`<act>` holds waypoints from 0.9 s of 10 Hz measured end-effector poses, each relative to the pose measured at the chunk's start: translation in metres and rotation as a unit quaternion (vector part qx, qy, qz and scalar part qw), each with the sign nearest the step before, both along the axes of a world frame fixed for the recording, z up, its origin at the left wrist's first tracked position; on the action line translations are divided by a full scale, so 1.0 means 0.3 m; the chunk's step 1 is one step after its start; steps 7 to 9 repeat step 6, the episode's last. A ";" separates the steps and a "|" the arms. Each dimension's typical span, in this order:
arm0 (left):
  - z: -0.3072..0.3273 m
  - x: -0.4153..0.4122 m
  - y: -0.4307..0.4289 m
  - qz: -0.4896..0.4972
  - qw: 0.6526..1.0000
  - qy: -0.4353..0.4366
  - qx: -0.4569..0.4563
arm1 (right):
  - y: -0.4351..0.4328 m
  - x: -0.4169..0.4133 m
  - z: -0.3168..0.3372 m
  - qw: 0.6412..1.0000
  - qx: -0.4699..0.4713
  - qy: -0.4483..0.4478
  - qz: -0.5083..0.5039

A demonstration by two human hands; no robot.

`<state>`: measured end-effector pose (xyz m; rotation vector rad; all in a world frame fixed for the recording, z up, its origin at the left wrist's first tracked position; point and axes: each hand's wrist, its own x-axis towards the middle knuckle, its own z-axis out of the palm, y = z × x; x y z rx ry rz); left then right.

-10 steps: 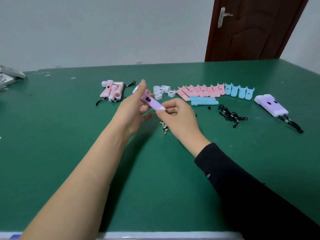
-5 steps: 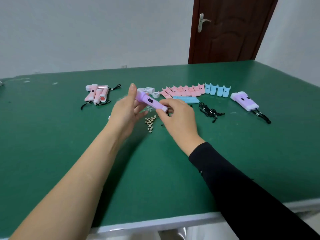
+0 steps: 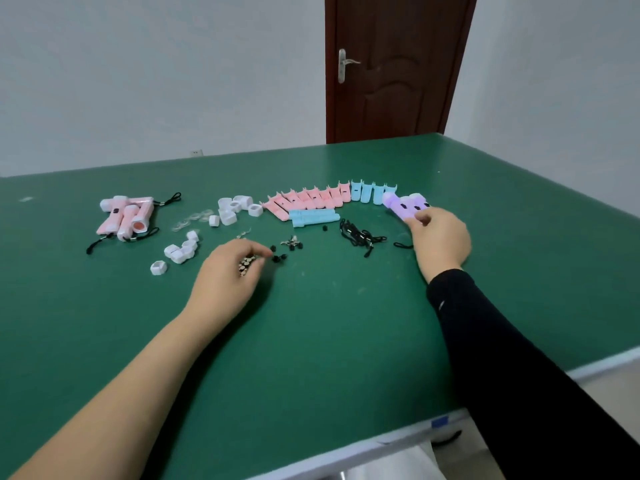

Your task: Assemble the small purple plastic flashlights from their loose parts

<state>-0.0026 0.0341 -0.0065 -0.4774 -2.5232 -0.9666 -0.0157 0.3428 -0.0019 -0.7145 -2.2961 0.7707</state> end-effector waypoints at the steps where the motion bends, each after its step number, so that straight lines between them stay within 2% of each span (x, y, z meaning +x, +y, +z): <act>1: 0.002 -0.009 -0.010 0.012 1.000 -0.024 0.016 | -0.002 -0.013 0.002 0.999 0.036 -0.032 0.001; 4: -0.009 -0.017 -0.020 0.017 0.998 -0.055 0.031 | 0.010 -0.032 -0.001 0.990 0.110 -0.086 -0.011; 5: -0.023 -0.023 -0.022 0.010 0.997 -0.065 0.031 | 0.008 -0.034 -0.009 0.990 0.120 -0.079 -0.014; 6: 0.005 -0.015 -0.009 0.015 0.993 -0.083 0.079 | -0.013 -0.019 -0.001 0.996 0.090 -0.016 -0.007; 9: 0.005 -0.015 -0.009 0.015 0.993 -0.083 0.079 | -0.013 -0.019 -0.001 0.996 0.090 -0.016 -0.007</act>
